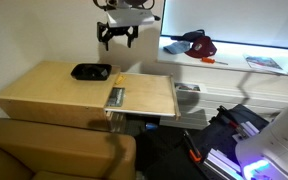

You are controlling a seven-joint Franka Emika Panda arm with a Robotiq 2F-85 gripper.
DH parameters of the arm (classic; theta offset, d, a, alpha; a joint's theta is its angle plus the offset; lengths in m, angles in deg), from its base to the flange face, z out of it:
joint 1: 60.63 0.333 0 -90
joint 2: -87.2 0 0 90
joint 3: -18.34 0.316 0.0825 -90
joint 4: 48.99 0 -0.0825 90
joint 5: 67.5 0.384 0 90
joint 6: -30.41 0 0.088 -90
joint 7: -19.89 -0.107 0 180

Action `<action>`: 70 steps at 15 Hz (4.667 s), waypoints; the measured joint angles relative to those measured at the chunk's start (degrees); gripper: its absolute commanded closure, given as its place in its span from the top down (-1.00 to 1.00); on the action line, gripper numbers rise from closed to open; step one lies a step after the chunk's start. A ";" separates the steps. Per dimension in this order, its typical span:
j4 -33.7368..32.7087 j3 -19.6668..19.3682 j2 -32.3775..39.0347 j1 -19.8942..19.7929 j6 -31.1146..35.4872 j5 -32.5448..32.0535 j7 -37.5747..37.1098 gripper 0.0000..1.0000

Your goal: Remove the black sock from the black lunchbox

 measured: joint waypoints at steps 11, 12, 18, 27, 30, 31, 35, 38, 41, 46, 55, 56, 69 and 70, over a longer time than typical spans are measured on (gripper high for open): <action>-31.19 -9.42 30.67 9.80 7.24 7.13 4.67 1.00; -31.29 -9.92 30.15 10.71 7.32 7.30 4.49 1.00; -33.12 -12.61 35.46 12.31 6.54 7.93 5.69 1.00; -51.26 -20.37 53.20 17.65 6.40 7.03 5.99 0.17; -56.47 -21.68 57.03 18.20 5.04 7.05 5.82 -0.23; -57.92 -21.92 57.90 18.24 4.45 7.05 5.74 -0.39; -62.06 -22.38 58.63 18.30 2.15 7.20 4.44 -0.95; -63.37 -22.10 56.17 18.21 -3.02 8.37 3.72 -1.00; -63.26 -21.31 51.15 17.70 -11.50 10.36 3.75 -0.99; -62.83 -20.80 44.32 16.34 -20.83 13.92 3.97 -0.99; -61.23 -12.55 29.66 11.89 -24.31 27.51 12.74 -0.99; -60.72 -11.27 28.22 11.48 -26.55 29.37 14.26 -0.99; -48.41 -7.74 41.45 14.05 -22.06 26.28 15.59 -0.99; -48.42 -7.78 42.97 14.01 -20.87 25.91 15.58 -0.99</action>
